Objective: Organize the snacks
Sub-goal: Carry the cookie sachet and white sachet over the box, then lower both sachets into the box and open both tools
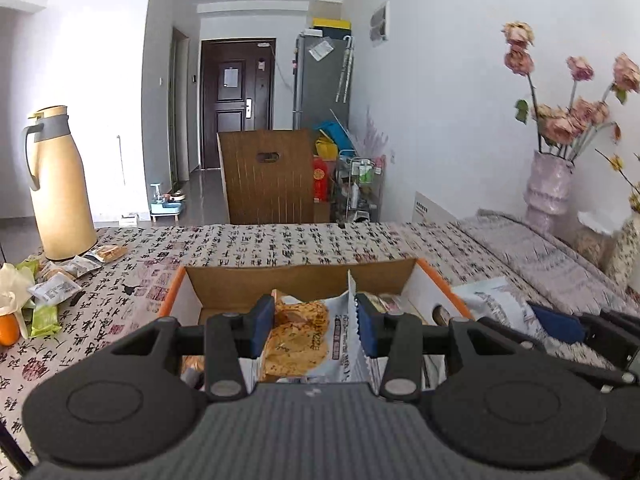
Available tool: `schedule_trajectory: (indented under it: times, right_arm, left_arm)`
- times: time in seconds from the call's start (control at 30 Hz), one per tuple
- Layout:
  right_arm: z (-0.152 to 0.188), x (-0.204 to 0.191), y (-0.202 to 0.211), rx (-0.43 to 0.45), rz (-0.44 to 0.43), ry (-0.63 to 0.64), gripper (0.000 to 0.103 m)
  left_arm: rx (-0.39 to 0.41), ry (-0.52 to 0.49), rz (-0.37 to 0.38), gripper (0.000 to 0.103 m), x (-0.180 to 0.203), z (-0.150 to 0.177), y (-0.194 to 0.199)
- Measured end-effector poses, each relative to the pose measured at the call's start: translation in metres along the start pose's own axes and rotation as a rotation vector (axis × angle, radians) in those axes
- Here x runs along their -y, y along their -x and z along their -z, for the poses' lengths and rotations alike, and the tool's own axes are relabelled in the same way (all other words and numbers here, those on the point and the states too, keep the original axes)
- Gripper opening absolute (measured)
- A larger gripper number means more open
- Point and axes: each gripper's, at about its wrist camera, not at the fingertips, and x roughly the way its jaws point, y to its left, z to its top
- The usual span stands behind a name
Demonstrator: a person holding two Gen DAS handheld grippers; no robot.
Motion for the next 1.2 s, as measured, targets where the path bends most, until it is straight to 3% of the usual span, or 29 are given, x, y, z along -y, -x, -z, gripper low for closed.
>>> schedule_trajectory:
  times: [0.43,0.73,0.87,0.9,0.97,1.07,1.13,1.2]
  right_arm:
    - [-0.004,-0.007,-0.064,-0.045,-0.014,-0.014,0.040]
    - [0.013,0.000,-0.080,-0.087,-0.032,-0.045,0.040]
    - [0.014,0.003,-0.079,-0.088,-0.043,-0.054,0.040]
    - [0.013,0.004,-0.079,-0.087,-0.041,-0.059,0.043]
    - [0.013,0.006,-0.076,-0.079,-0.033,-0.067,0.050]
    - [0.012,0.010,-0.073,-0.063,-0.025,-0.079,0.068]
    - [0.011,0.010,-0.072,-0.056,-0.020,-0.085,0.087]
    - [0.011,0.011,-0.072,-0.052,-0.019,-0.093,0.096]
  left_arm:
    - [-0.021,0.061,-0.069,0.044,-0.019,0.001,-0.049]
    - [-0.014,0.064,-0.043,0.047,-0.025,0.007,-0.049]
    - [0.000,0.068,-0.043,0.062,-0.026,0.007,-0.045]
    - [0.005,0.069,-0.046,0.070,-0.027,0.007,-0.044]
    - [0.010,0.070,-0.054,0.077,-0.027,0.008,-0.044]
    - [0.013,0.079,-0.061,0.088,-0.029,0.007,-0.043]
    - [0.023,0.088,-0.072,0.101,-0.030,0.007,-0.041]
    - [0.033,0.096,-0.080,0.103,-0.031,0.007,-0.039]
